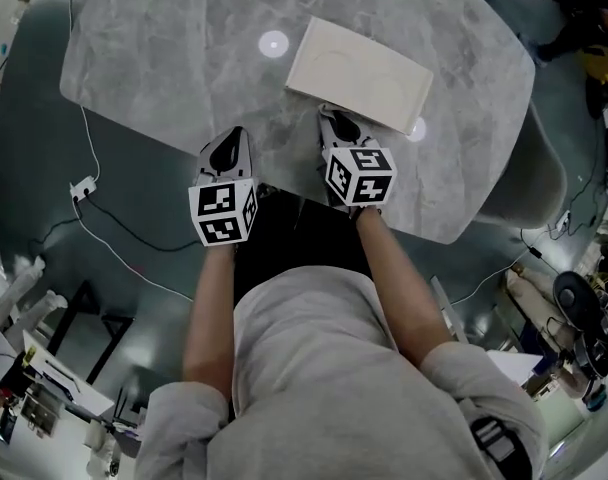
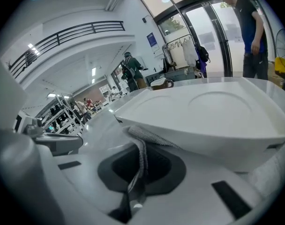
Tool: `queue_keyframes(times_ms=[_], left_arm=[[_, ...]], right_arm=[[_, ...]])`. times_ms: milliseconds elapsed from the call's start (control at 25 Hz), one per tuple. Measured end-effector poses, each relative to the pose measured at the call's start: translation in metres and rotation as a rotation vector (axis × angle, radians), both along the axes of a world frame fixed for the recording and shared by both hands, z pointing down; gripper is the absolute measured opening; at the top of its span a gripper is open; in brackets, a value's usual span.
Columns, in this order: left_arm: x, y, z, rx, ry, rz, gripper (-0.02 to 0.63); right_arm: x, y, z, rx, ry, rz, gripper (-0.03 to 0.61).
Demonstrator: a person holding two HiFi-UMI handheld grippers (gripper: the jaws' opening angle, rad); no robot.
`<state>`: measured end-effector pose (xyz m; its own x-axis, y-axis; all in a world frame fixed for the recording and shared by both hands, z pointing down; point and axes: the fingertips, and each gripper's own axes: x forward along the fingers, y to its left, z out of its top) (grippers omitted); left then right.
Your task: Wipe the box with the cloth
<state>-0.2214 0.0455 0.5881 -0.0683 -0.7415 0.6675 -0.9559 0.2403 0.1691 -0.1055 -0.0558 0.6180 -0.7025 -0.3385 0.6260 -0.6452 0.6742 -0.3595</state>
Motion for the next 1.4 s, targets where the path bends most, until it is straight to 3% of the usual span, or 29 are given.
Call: queue_keyframes(times_ms=[680,840,1120,1240,1400], left_arm=[[-0.049,0.038,0.004,-0.011,0.005,-0.094,0.023],[-0.052,0.041,-0.007,0.079,0.089,-0.092,0.023],[-0.042,0.019,-0.046,0.184,0.176,0.143,0.030],[-0.027,0.002,-0.072,0.228,0.210,0.287,0.205],[-0.016,-0.019,-0.092,0.226,0.119,0.416,0.241]], right_arm=[[-0.095,0.018,0.006,-0.029,-0.039,-0.112,0.034],[-0.105,0.023,-0.007,-0.013,-0.085,-0.132,0.034],[-0.130,0.052,-0.105,-0.122,-0.413,-0.259,0.034],[-0.131,0.050,-0.136,-0.145,-0.480,-0.250,0.034],[-0.132,0.050,-0.156,-0.119,-0.460,-0.270,0.034]])
